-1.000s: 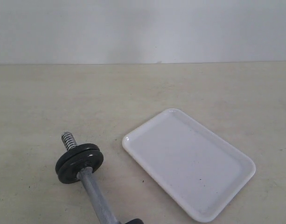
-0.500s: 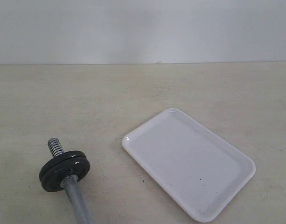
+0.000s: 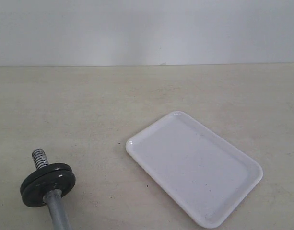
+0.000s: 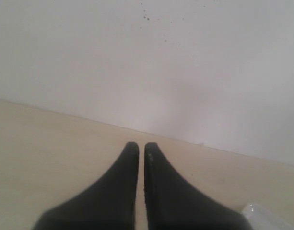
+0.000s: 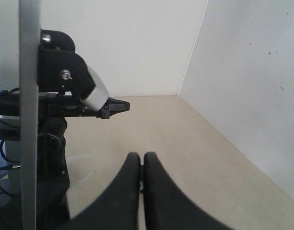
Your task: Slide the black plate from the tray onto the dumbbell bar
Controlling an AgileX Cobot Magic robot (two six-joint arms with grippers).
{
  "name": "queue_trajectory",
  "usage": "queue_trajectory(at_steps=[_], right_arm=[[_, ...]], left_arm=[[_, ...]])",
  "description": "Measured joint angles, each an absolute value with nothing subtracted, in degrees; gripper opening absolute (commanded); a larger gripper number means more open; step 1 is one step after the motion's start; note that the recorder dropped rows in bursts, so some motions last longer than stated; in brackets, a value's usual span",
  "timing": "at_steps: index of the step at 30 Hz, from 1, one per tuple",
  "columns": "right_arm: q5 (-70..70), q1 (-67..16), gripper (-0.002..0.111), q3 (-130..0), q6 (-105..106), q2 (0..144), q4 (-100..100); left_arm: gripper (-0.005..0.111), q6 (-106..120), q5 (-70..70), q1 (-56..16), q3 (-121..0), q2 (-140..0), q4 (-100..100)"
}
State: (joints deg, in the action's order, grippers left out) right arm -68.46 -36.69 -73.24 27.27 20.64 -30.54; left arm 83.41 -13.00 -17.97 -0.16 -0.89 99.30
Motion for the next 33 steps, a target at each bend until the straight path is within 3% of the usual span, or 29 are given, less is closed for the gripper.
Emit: queue_trajectory(at_steps=[10, 25, 28, 33], right_arm=[[-56.3, -36.7, 0.0, -56.8, 29.3, 20.9, -30.4], [-55.7, -36.7, 0.0, -55.3, 29.5, 20.9, -30.4], [-55.7, -36.7, 0.0, -55.3, 29.5, 20.9, -30.4], [-55.7, -36.7, 0.0, -55.3, 29.5, 20.9, -30.4]], left_arm=[[0.004, 83.5, -12.5, -8.6, -0.2, -0.9, 99.4], [0.004, 91.5, -15.1, -8.1, -0.2, -0.9, 98.7], [0.004, 83.6, -15.1, -8.1, -0.2, -0.9, 88.5], [0.004, 47.0, -13.1, -8.1, -0.2, -0.9, 54.4]])
